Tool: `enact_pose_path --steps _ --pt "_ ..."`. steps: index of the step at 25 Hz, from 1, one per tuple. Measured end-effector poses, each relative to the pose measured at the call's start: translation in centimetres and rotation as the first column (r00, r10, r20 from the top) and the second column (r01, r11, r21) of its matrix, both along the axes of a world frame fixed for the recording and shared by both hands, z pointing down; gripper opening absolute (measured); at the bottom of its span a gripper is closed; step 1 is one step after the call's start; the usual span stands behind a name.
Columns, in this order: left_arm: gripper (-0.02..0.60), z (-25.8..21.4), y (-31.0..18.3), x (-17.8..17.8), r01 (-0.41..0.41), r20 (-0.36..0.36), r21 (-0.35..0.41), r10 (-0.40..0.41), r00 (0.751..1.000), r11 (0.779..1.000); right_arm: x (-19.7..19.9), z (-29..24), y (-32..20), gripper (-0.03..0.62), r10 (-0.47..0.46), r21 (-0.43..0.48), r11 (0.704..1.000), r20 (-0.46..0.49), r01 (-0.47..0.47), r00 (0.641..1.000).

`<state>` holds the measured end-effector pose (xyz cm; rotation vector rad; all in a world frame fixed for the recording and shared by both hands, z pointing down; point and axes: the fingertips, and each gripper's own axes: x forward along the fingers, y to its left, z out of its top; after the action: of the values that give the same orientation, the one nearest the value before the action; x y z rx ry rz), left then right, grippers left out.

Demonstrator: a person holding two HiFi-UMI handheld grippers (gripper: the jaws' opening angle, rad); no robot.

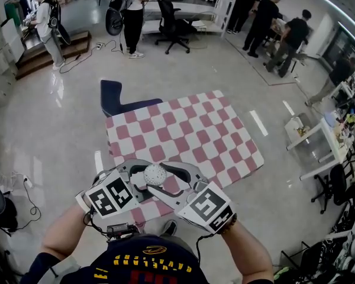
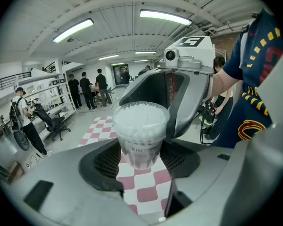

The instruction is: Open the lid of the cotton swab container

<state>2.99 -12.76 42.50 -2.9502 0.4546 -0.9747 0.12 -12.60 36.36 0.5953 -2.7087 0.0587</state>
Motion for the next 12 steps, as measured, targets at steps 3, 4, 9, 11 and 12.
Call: enact_pose_path --steps 3,4,9,11,12 --pt "0.259 0.3 0.1 -0.2 -0.003 -0.007 -0.004 0.003 1.0 1.0 0.3 0.4 -0.1 0.247 0.004 -0.058 0.998 0.036 -0.002 0.999" --pt "0.259 0.3 0.1 -0.3 -0.004 -0.008 -0.004 0.004 1.0 1.0 0.4 0.5 -0.2 0.247 0.006 -0.075 0.997 0.044 -0.003 0.999" --pt "0.259 0.6 0.4 -0.2 -0.023 -0.034 -0.009 0.023 0.999 1.0 0.7 1.0 0.0 0.247 0.011 -0.122 0.992 0.054 -0.005 0.998" --pt "0.259 0.7 0.5 -0.2 -0.03 -0.049 -0.014 0.029 0.998 0.999 0.7 1.2 0.0 0.247 0.013 -0.14 0.99 0.053 -0.005 0.999" --pt "0.259 0.7 0.6 -0.2 -0.034 -0.06 -0.018 0.033 0.998 0.999 0.7 1.2 0.0 0.247 0.014 -0.152 0.988 0.054 -0.006 0.998"
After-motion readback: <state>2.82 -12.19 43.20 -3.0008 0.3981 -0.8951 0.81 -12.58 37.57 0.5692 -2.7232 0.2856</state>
